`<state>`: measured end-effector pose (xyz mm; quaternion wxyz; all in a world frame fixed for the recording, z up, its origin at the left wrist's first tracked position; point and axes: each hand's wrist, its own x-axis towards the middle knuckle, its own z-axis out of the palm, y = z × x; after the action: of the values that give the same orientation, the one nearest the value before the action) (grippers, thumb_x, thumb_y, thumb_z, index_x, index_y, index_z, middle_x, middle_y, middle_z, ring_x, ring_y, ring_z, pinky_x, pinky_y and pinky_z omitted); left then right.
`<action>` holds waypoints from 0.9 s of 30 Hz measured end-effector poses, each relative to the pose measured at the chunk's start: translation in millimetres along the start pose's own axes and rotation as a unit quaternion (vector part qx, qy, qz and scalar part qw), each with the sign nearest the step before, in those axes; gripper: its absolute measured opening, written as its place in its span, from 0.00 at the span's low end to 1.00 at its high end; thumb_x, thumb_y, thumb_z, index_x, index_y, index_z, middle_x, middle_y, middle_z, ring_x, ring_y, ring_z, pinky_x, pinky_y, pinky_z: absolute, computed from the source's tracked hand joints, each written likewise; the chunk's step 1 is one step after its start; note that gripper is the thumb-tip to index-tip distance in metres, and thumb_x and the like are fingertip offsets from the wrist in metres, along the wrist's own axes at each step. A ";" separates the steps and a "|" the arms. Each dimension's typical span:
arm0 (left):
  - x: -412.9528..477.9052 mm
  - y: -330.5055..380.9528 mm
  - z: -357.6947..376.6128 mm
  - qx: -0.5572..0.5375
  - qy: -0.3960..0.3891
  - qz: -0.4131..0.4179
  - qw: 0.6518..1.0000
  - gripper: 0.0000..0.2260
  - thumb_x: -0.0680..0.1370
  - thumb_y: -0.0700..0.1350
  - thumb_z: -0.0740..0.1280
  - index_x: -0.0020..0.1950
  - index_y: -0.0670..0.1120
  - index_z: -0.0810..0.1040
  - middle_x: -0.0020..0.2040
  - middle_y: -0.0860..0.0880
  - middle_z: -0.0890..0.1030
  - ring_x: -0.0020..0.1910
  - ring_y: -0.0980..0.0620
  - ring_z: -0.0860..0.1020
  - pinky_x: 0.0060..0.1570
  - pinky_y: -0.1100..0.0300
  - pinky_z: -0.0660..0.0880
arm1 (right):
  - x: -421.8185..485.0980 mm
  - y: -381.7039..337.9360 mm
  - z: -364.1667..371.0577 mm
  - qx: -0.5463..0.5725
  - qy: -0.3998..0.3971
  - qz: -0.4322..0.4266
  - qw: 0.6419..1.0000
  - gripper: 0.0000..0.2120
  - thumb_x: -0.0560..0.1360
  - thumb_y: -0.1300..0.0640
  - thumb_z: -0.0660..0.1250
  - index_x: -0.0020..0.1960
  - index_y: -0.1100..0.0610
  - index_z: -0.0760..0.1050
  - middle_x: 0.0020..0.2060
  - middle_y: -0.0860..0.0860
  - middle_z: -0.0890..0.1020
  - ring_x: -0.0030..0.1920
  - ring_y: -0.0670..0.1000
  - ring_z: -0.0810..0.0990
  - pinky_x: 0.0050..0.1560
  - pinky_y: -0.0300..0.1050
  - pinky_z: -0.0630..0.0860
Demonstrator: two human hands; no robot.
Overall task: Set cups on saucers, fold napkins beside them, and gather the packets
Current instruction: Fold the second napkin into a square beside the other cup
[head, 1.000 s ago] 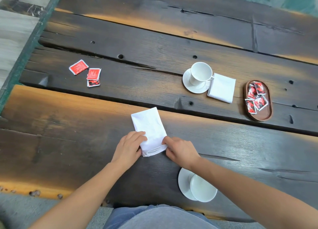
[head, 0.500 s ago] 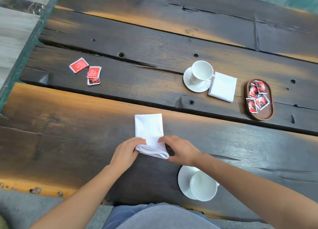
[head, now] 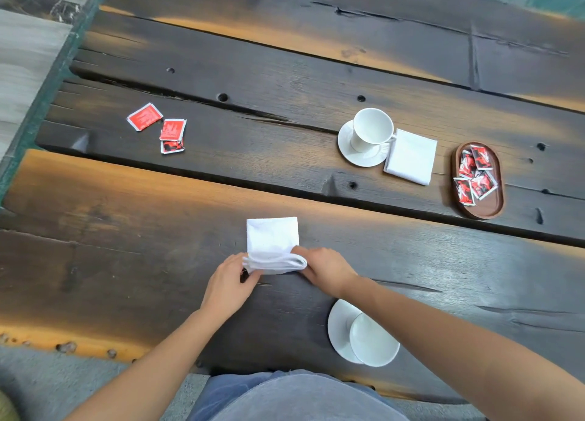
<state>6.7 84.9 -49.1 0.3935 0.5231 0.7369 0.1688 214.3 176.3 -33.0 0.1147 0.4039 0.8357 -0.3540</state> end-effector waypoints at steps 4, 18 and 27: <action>6.4 -0.9 1.9 -0.011 0.011 -0.042 0.999 0.04 0.75 0.50 0.67 0.48 0.52 0.77 0.40 0.54 0.81 0.39 0.52 0.79 0.37 0.59 0.71 | 10.4 -1.6 -1.7 0.058 0.003 0.074 0.996 0.15 0.80 0.49 0.58 0.62 0.56 0.70 0.50 0.59 0.83 0.51 0.64 0.78 0.50 0.55 0.75; 16.3 4.9 8.4 0.045 0.022 -0.063 0.997 0.11 0.78 0.51 0.63 0.41 0.49 0.63 0.33 0.53 0.70 0.34 0.51 0.71 0.32 0.58 0.63 | 18.5 -9.7 13.8 0.104 0.047 0.164 0.980 0.17 0.81 0.48 0.53 0.58 0.59 0.69 0.49 0.60 0.82 0.50 0.64 0.79 0.49 0.54 0.75; 25.9 7.8 7.0 0.050 0.043 -0.085 0.994 0.11 0.75 0.50 0.67 0.44 0.48 0.66 0.39 0.51 0.75 0.36 0.50 0.74 0.30 0.59 0.64 | 16.7 -6.9 11.8 0.163 0.076 0.210 0.961 0.16 0.79 0.47 0.58 0.54 0.60 0.74 0.43 0.57 0.83 0.43 0.58 0.81 0.48 0.55 0.78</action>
<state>13.3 110.2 -58.9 0.3482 0.4699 0.8021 0.1202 197.2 175.2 -46.1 0.0548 0.6092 0.6695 -0.4215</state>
